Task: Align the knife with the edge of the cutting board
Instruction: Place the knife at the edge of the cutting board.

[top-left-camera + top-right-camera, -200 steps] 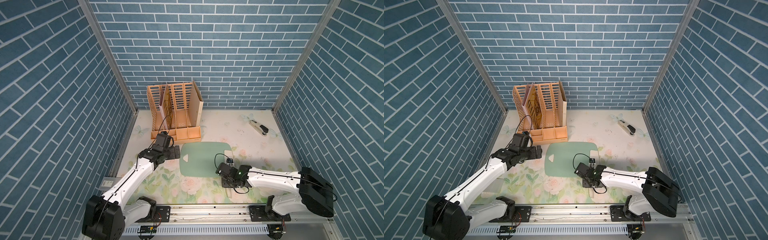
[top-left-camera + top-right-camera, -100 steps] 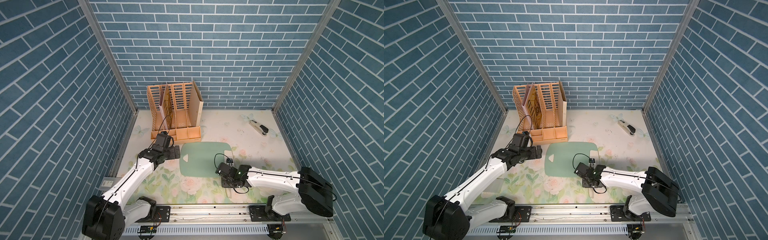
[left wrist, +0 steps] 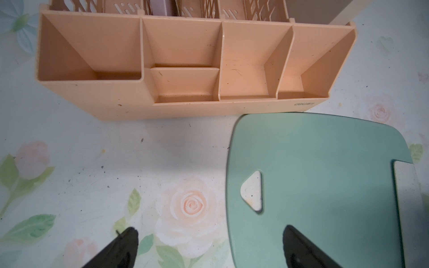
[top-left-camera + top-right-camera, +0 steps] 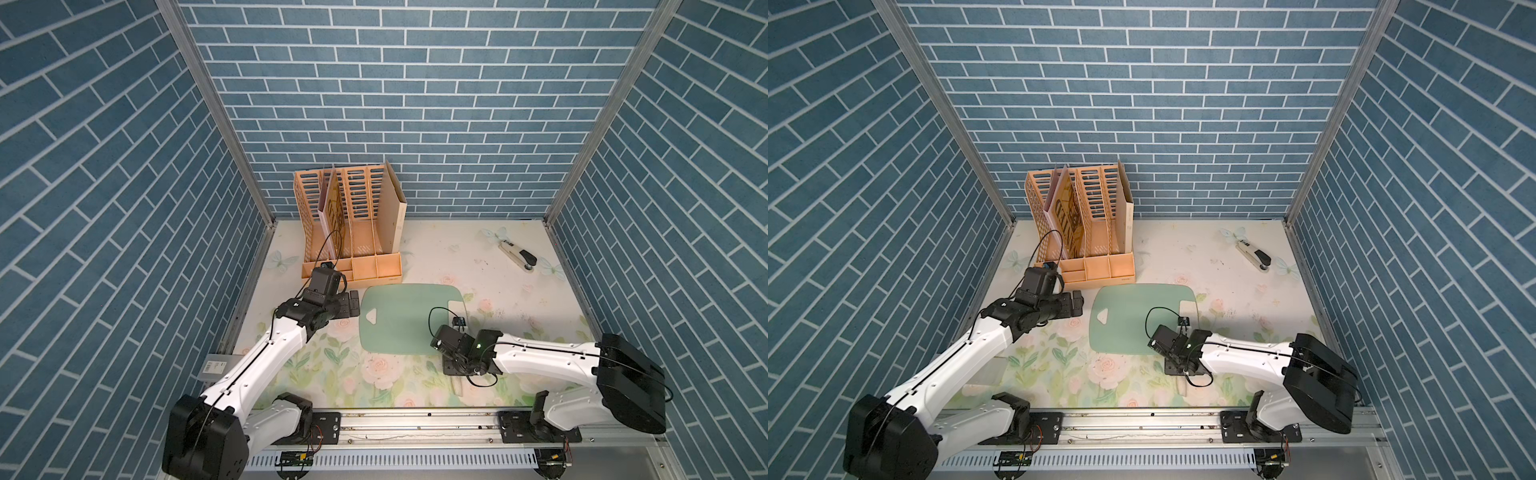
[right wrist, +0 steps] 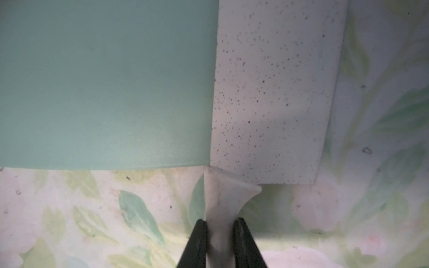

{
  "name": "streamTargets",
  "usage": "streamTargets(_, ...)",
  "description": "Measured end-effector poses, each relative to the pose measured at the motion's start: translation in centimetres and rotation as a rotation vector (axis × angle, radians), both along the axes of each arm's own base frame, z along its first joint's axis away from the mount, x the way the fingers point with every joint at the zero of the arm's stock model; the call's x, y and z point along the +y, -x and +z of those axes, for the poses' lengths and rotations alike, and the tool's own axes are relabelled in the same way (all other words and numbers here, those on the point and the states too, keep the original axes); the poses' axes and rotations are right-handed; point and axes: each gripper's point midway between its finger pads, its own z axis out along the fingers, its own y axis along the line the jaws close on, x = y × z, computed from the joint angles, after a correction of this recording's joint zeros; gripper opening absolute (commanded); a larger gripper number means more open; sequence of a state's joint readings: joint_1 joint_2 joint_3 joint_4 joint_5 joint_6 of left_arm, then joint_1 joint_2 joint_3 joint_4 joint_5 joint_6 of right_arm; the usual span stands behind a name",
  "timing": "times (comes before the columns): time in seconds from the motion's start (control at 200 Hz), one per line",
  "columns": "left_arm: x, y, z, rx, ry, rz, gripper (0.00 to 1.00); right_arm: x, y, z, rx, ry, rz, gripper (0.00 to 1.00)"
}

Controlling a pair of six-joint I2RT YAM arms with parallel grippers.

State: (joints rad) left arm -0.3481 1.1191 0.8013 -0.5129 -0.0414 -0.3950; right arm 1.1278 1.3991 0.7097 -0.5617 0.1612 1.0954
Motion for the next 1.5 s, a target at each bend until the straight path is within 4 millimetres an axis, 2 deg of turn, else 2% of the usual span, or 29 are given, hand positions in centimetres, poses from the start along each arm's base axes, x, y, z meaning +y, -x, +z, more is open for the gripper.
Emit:
streamTargets(0.32, -0.03, -0.04, 0.04, -0.002, 0.001, 0.000, 1.00, 0.37, -0.10, 0.00, 0.007, 0.007, 0.004, 0.01)
streamTargets(0.61, -0.04, -0.04, 0.04, -0.002, 0.002, -0.001, 1.00, 0.61, -0.15, 0.02, 0.010, 0.008, 0.005, 0.09)
streamTargets(1.5, -0.03, -0.05, 0.03, -0.002, 0.001, 0.000, 1.00, 0.54, -0.19, 0.03, 0.008, 0.012, 0.004, 0.09)
